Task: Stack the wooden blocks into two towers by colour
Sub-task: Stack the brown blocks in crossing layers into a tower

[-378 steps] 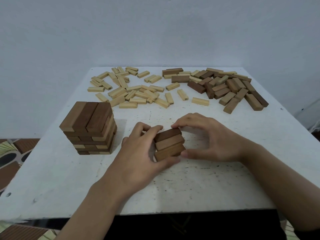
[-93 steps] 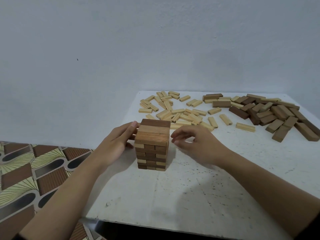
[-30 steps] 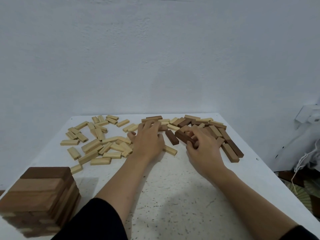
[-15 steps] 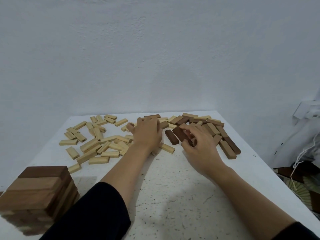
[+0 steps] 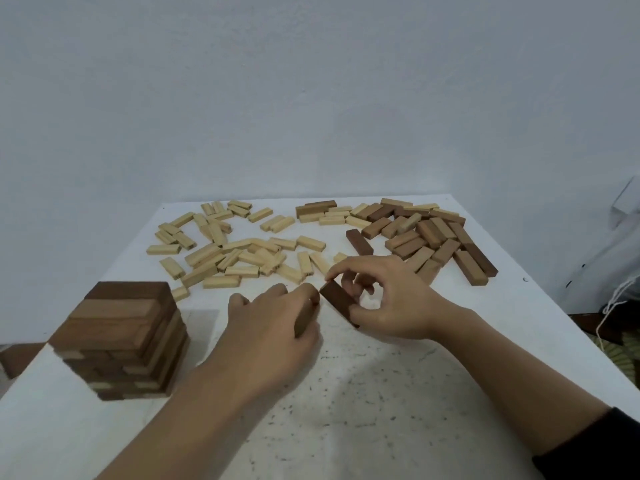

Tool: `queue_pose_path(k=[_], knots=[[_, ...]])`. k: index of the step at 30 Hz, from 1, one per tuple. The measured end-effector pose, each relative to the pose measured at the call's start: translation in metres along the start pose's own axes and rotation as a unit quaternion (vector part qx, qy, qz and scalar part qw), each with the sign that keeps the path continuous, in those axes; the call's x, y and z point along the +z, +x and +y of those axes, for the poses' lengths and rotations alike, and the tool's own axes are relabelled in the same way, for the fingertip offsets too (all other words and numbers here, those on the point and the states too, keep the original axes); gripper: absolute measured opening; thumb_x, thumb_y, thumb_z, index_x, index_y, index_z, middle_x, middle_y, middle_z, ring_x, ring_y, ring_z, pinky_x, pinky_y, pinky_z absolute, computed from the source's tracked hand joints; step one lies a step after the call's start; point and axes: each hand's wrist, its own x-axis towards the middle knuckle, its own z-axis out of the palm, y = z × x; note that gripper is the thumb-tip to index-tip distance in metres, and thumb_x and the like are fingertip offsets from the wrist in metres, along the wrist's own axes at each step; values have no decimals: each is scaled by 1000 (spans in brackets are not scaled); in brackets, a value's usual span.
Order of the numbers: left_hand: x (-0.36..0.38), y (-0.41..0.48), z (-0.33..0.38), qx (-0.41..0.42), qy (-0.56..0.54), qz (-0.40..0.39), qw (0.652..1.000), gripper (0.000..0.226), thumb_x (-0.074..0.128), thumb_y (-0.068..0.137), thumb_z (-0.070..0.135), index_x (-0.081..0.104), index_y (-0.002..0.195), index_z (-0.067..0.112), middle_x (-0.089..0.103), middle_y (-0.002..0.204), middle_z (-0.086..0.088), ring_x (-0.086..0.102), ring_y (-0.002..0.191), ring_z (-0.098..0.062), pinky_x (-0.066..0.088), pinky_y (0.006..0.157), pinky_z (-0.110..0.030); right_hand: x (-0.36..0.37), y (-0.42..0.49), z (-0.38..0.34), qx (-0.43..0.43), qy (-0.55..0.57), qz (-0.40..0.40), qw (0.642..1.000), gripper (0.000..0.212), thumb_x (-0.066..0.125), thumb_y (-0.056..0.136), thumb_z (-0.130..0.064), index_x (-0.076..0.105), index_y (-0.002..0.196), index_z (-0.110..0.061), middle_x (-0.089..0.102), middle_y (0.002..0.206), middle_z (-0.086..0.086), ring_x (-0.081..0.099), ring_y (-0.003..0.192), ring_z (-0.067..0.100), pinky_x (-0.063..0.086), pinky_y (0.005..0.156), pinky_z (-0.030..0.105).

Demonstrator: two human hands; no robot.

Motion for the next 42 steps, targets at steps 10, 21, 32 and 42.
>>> queue_pose_path(k=[10,21,32,42], knots=[[2,-24,-8,-35,-127,11,991,53,64,78,78,51,121,49,60,87,18,50,87,7,42,95,-36,17,2,-4,73,5,42,996,18,76,89,-36,76,94,-19,74,71,-12,70,71,5,57,74,26],[16,-19,-20,78,-13,-56,995,51,28,98,72,19,148,68,17,157,26,22,130,-2,16,103,-41,7,14,34,86,-284,138,945,37,39,106,-33,57,138,-24,55,140,-11,39,135,14,29,96,43],[22,-18,-23,94,-22,-50,994,61,27,95,78,21,152,60,20,159,34,17,136,4,11,102,-37,17,15,37,140,-368,117,912,29,47,99,-29,72,87,-21,62,114,-9,56,103,14,18,82,37],[28,-10,-11,108,-30,-37,993,49,31,100,69,35,146,53,29,152,28,15,139,-1,15,107,-43,18,15,41,121,-328,160,923,14,64,90,-15,75,98,-17,63,101,-5,60,82,18,36,86,40]])
